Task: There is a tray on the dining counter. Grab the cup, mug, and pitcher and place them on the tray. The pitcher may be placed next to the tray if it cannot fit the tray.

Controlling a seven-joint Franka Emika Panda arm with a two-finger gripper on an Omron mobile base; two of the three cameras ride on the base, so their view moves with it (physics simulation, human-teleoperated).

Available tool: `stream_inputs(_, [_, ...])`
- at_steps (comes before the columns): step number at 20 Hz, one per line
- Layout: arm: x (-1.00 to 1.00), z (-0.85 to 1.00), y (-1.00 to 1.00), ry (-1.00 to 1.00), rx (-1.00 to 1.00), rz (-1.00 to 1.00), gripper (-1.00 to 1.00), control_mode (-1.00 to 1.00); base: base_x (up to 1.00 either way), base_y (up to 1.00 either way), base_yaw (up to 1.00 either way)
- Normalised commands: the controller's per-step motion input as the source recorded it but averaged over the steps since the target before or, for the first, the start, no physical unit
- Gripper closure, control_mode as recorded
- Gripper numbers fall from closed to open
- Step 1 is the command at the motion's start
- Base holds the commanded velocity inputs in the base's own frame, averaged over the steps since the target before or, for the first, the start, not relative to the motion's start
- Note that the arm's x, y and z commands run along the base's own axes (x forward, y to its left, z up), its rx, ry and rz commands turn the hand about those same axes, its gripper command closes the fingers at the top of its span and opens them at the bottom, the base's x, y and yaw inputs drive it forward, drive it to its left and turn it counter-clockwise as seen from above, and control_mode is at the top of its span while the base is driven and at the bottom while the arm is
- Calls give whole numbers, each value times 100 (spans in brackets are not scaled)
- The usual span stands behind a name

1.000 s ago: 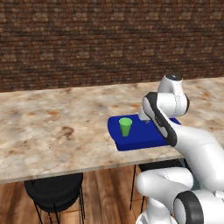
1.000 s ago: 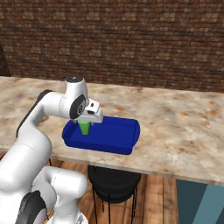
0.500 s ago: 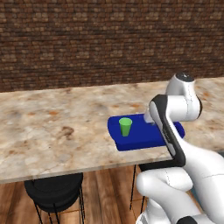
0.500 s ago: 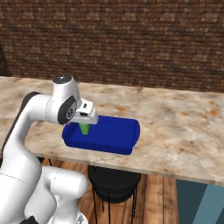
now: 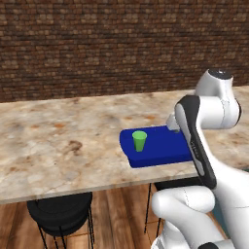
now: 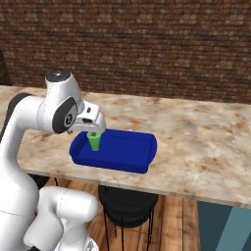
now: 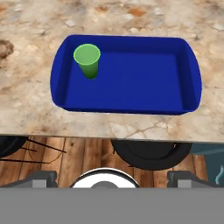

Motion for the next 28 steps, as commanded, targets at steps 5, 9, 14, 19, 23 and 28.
stream_inputs(5, [-37, 17, 0, -2, 0, 0, -100, -100, 0, 0, 0])
stream_inputs(9, [-31, 10, 0, 0, 0, 0, -100, -100, 0, 0, 0])
stream_inputs(14, [-10, 0, 0, 0, 0, 0, -100, 100, -3, 0, 0])
stream_inputs(19, [0, 0, 0, 0, 0, 0, -100, 100, -74, 13, 0])
stream_inputs(23, [0, 0, 0, 0, 0, 0, -100, 100, -99, 83, 0])
stream_inputs(28, [0, 0, 0, 0, 0, 0, -100, 100, -52, 100, -1])
